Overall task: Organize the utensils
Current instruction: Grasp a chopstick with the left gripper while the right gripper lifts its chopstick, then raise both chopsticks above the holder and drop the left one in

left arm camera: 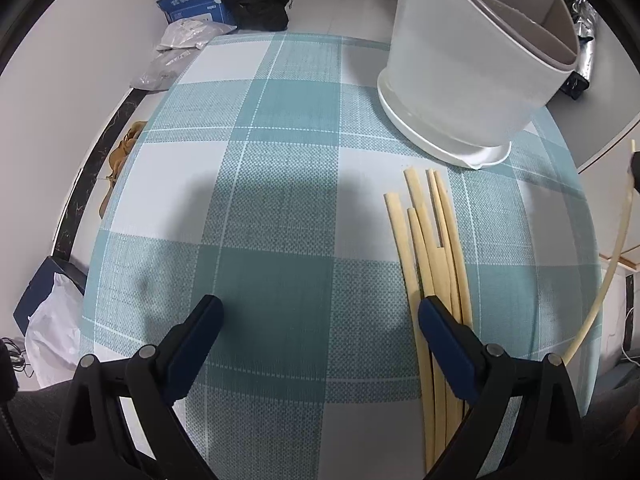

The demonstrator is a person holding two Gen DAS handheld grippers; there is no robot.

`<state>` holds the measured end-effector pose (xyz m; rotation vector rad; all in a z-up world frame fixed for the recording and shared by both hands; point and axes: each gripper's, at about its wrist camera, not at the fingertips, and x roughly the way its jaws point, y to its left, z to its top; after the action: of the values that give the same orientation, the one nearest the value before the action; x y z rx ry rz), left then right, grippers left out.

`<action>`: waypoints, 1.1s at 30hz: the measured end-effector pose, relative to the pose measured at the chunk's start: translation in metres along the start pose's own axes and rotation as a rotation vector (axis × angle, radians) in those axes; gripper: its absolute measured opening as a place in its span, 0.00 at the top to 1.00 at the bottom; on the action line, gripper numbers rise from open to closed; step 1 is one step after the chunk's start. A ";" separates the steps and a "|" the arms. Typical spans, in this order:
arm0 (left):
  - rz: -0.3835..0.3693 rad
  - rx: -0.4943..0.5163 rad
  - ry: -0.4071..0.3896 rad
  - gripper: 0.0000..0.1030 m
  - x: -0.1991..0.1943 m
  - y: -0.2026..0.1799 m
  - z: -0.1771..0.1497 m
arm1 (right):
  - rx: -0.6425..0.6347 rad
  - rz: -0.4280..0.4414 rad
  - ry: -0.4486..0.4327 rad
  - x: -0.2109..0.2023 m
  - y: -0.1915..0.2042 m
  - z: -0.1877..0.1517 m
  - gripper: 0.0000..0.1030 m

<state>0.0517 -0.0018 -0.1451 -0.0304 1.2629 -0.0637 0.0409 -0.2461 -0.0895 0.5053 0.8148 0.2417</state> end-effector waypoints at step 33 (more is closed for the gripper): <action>-0.024 0.080 -0.090 0.98 -0.024 -0.027 0.037 | -0.087 0.031 -0.068 -0.020 0.022 -0.006 0.97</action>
<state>0.0787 -0.0279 -0.1100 0.0202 1.1687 -0.1326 0.0226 -0.2331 -0.0696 0.4419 0.7273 0.2857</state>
